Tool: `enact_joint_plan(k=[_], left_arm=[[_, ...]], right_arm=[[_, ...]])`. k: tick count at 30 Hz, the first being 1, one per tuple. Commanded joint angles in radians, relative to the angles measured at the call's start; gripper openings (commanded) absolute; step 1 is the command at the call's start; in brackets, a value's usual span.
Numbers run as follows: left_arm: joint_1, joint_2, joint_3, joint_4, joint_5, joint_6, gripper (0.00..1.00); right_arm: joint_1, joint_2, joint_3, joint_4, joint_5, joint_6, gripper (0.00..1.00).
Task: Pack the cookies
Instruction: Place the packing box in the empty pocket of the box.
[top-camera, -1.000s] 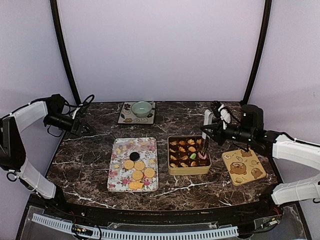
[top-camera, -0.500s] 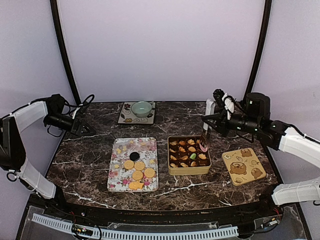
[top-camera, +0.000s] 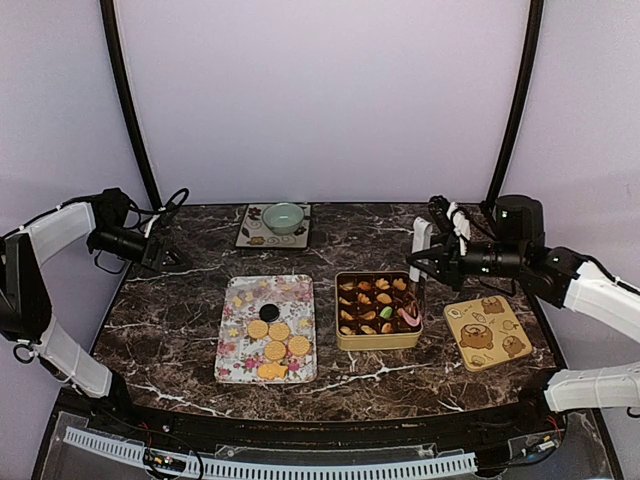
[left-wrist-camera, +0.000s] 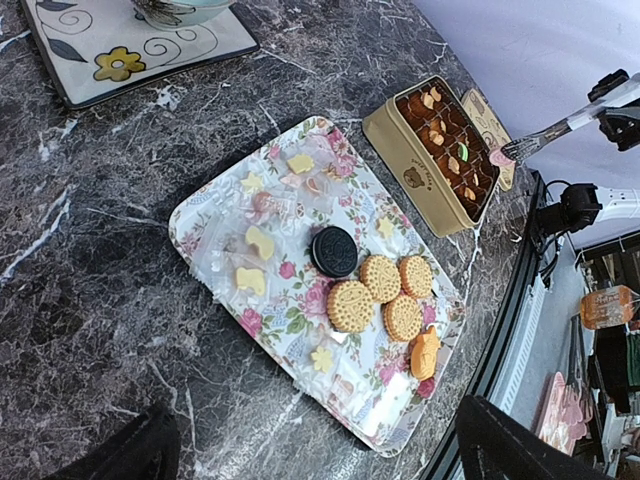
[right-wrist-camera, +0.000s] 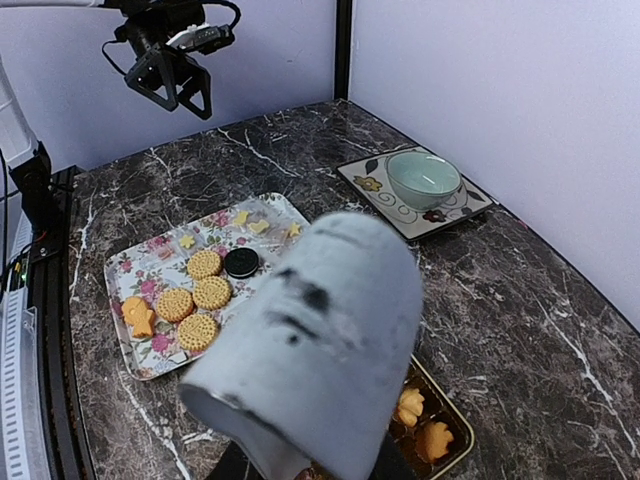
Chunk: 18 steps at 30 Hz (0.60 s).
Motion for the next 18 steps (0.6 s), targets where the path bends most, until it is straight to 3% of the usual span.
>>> enact_joint_plan(k=[1, 18], left_arm=[[0.004, -0.013, 0.011, -0.022, 0.014, 0.003, 0.99], [0.004, -0.010, 0.006, -0.020, 0.016, 0.005, 0.99]], right_arm=[[-0.001, 0.030, -0.011, 0.036, -0.064, -0.021, 0.00], [0.037, 0.130, 0.083, -0.087, -0.077, -0.220, 0.00]])
